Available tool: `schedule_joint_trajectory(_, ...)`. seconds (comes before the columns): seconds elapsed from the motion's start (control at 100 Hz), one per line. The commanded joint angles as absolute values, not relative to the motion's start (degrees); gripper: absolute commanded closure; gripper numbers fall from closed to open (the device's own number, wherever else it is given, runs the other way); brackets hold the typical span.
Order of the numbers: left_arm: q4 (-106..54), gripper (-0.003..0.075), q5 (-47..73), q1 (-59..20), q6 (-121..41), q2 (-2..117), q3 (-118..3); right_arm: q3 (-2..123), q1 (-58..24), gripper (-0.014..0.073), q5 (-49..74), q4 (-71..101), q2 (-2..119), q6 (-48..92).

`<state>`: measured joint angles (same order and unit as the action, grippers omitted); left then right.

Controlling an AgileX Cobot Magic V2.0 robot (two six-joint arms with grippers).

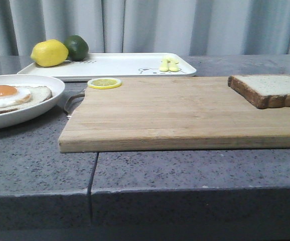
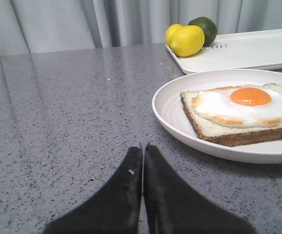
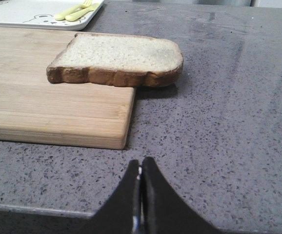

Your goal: Place bread and move sandwich to tray

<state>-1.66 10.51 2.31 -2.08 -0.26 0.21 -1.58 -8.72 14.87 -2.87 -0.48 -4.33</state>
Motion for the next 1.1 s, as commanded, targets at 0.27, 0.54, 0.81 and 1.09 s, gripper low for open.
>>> schedule_joint_trajectory(0.27, -1.7, 0.0739, 5.5, 2.4, -1.9, -2.0, 1.0, -1.6, -8.7, 0.066, 10.5, -3.1, -1.5, -4.5)
schedule_joint_trajectory(0.54, -1.7, 0.0739, 5.5, 2.4, -1.9, -2.0, 1.0, -1.6, -8.7, 0.066, 10.3, -5.4, -1.5, -3.6)
schedule_joint_trajectory(0.81, -1.7, 0.0739, 5.5, 2.4, -1.9, -2.0, 1.0, -1.6, -8.7, 0.066, 9.9, -5.4, -1.5, -3.6)
schedule_joint_trajectory(1.09, -6.2, 0.0739, 3.0, 2.4, -1.9, -2.0, 0.9, -1.6, -8.7, 0.066, 5.3, -4.8, -1.5, -3.6)
